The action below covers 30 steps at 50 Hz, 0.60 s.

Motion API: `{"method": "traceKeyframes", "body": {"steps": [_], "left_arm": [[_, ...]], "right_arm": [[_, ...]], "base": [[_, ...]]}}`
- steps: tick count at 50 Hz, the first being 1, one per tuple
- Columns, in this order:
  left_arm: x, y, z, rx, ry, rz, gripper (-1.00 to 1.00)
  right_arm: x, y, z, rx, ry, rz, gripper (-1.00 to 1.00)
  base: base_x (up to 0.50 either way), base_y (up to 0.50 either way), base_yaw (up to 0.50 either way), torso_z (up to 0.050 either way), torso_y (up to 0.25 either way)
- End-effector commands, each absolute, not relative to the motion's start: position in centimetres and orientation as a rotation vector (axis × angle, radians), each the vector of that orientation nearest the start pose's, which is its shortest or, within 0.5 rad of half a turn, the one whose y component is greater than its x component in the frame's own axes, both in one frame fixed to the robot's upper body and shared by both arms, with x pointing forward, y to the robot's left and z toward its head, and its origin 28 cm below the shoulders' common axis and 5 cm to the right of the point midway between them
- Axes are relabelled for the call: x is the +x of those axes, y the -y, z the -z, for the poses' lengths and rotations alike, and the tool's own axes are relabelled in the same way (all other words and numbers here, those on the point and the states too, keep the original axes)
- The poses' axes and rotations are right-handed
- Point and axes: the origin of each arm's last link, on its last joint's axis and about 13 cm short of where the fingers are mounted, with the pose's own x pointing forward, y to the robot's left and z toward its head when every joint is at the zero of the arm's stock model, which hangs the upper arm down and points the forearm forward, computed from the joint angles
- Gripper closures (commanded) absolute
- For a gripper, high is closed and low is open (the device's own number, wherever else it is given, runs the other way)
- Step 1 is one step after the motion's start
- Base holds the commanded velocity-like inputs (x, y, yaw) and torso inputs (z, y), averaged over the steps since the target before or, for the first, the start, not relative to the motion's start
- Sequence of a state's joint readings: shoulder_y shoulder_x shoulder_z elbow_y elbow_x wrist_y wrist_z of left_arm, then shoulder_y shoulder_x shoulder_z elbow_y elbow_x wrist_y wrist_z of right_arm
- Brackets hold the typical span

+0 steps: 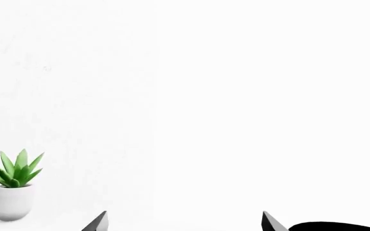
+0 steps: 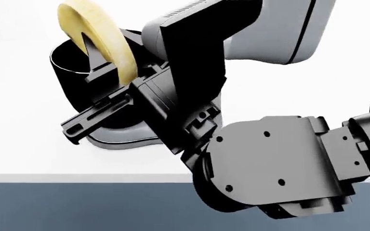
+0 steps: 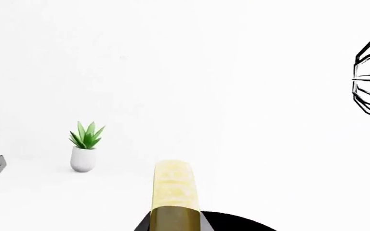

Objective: Place the cheese in the stand mixer bowl.

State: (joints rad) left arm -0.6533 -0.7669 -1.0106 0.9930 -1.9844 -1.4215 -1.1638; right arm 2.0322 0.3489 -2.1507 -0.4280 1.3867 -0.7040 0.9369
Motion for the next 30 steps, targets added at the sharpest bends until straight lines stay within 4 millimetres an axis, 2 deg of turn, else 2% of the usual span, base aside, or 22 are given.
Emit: {"method": "traceKeyframes", "body": {"steps": [1, 10, 20, 30], "left_arm": [[11.0, -29.8, -27.8, 0.059, 0.467, -0.351, -1.00], [11.1, -29.8, -27.8, 0.057, 0.467, -0.350, -1.00], [11.1, -29.9, -27.6, 0.057, 0.461, -0.354, -1.00], [11.1, -29.9, -27.6, 0.056, 0.459, -0.354, -1.00]], "right_arm": [[22.2, -4.3, -29.9, 0.063, 0.404, -0.756, 1.00], [23.7, -5.0, -30.6, 0.079, 0.396, -0.704, 1.00], [25.5, -5.8, -30.6, 0.079, 0.380, -0.682, 1.00], [26.3, -6.1, -30.2, 0.065, 0.354, -0.675, 1.00]], "base": [[0.00, 0.00, 0.00, 0.000, 0.000], [0.00, 0.00, 0.00, 0.000, 0.000], [0.00, 0.00, 0.00, 0.000, 0.000], [0.00, 0.00, 0.00, 0.000, 0.000]]}}
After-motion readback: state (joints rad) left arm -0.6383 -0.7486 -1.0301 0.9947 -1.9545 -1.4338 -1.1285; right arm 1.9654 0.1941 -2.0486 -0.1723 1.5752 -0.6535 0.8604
